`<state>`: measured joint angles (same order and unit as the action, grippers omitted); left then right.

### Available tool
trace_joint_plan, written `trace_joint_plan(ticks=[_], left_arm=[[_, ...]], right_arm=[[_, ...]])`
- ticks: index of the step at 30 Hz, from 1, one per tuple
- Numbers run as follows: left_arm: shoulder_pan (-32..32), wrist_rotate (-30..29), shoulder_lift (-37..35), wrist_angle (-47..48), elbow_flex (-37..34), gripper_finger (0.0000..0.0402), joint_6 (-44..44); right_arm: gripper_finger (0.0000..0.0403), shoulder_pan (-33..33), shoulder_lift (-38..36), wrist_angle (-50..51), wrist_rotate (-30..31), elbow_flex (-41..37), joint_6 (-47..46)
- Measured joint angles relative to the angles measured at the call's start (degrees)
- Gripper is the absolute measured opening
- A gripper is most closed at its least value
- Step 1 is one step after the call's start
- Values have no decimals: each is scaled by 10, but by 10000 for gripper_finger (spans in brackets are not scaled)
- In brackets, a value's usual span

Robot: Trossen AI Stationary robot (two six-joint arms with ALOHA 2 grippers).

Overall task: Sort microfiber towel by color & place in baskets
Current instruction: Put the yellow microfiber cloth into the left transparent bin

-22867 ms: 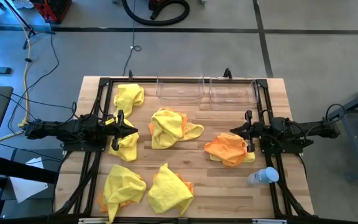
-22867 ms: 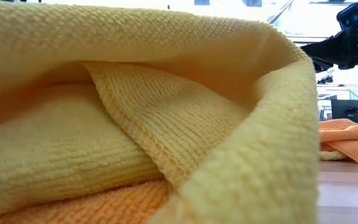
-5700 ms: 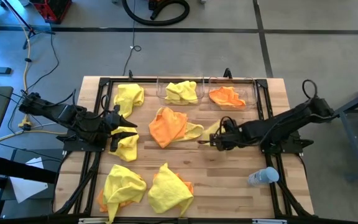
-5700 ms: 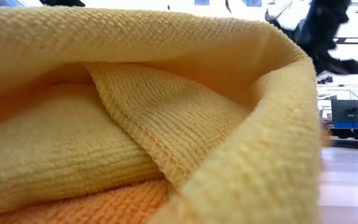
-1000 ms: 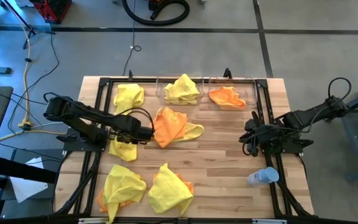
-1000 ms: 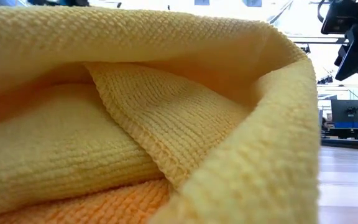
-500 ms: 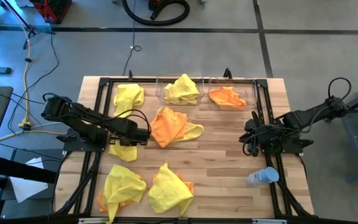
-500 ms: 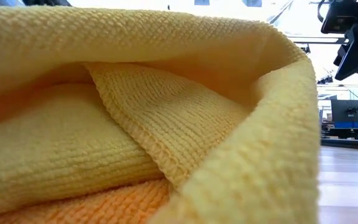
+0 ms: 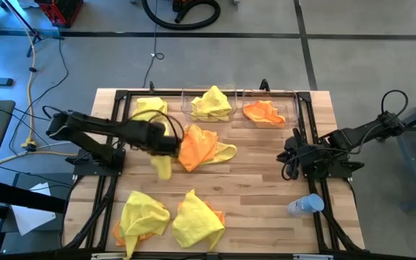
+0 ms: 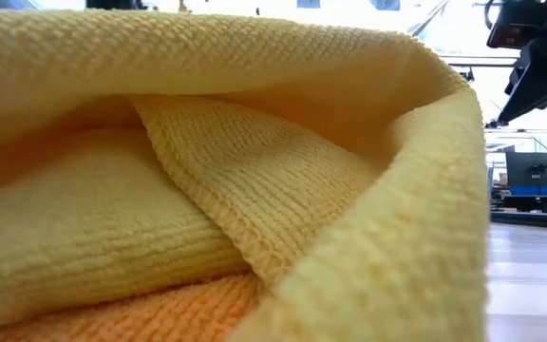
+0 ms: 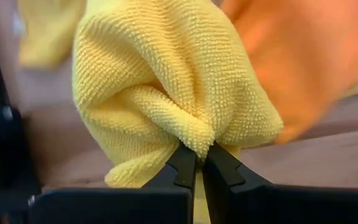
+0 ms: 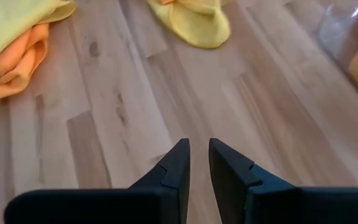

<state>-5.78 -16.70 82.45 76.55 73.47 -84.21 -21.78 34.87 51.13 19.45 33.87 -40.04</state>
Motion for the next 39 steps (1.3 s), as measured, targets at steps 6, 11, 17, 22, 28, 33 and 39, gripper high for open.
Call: trace_joint_plan(ticks=[6,11,17,22,28,33,39], left_arm=[[11,-128,0,6,153,1,100],[77,-165,2,-93,212,0,269],[186,-125,31,-210,245,0,479],[276,-26,71,-228,246,0,601],[338,8,134,-232,246,0,747],[360,63,198,-232,246,0,832],[370,74,281,-225,246,0,864]], right_arm=[[53,0,0,-4,23,0,-2],[53,0,0,-19,56,0,-15],[53,0,0,-29,96,0,-15],[53,0,0,-31,134,0,-22],[53,0,0,-33,185,0,-65],[53,0,0,-36,227,0,-65],[53,0,0,-47,288,0,-93]])
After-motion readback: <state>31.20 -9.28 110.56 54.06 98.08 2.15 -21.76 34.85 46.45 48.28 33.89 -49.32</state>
